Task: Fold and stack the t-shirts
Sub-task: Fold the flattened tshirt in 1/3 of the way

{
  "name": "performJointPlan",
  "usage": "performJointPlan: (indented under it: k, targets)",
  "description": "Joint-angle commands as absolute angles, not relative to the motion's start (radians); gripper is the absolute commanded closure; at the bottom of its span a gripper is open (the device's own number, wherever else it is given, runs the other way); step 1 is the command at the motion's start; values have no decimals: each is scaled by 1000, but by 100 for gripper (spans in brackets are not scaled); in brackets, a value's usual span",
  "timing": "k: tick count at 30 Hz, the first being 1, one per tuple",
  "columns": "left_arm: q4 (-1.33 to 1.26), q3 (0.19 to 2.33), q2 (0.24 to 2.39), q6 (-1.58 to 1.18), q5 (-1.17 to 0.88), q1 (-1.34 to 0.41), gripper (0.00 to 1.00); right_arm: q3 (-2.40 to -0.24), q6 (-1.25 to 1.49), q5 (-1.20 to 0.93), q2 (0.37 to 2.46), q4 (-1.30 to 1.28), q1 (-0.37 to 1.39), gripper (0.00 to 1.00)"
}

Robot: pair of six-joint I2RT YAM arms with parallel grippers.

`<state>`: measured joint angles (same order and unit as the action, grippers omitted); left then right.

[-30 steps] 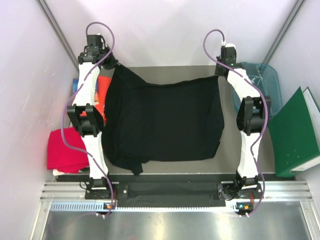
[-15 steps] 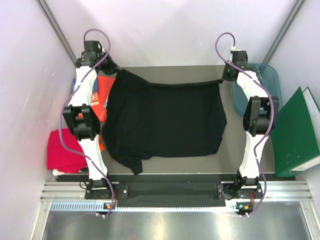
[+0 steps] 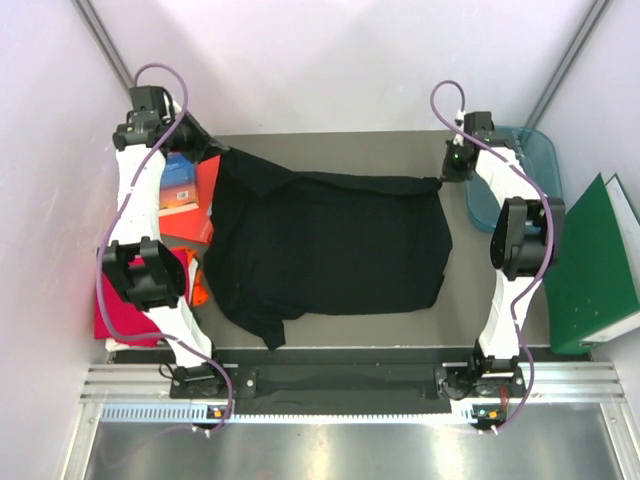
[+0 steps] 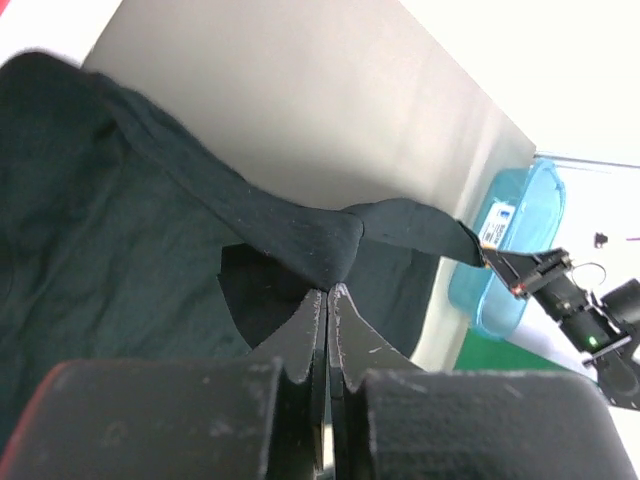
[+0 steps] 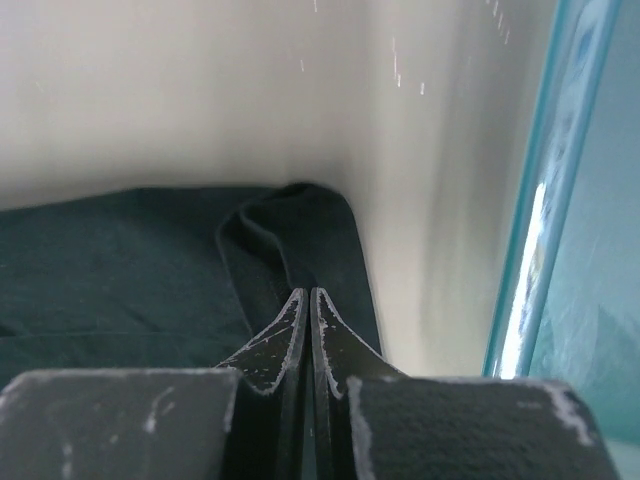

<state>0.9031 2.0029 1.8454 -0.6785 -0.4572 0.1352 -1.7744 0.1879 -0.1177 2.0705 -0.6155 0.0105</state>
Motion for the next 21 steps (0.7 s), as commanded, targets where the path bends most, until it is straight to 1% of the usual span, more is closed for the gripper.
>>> performJointPlan:
  k: [1, 5, 8, 15, 19, 21]
  targets:
    - [1066, 1990, 1786, -635, -488, 141, 100, -1773, 192, -138, 2055, -684, 8, 100]
    - [1085, 1838, 1715, -607, -469, 141, 100, -1760, 178, -118, 2092, -739, 20, 100]
    - [1100, 1780, 1683, -601, -477, 140, 100, -1723, 175, -103, 2100, -742, 29, 100]
    - [1241, 1773, 1698, -540, -446, 140, 100, -1665, 172, -58, 2069, -801, 52, 100]
    - [1256, 1726, 1694, -538, -456, 141, 100, -1625, 166, -14, 2054, -811, 72, 100]
    - [1259, 1689, 1675, -529, -446, 141, 100, -1605, 163, -3, 2059, -827, 78, 97]
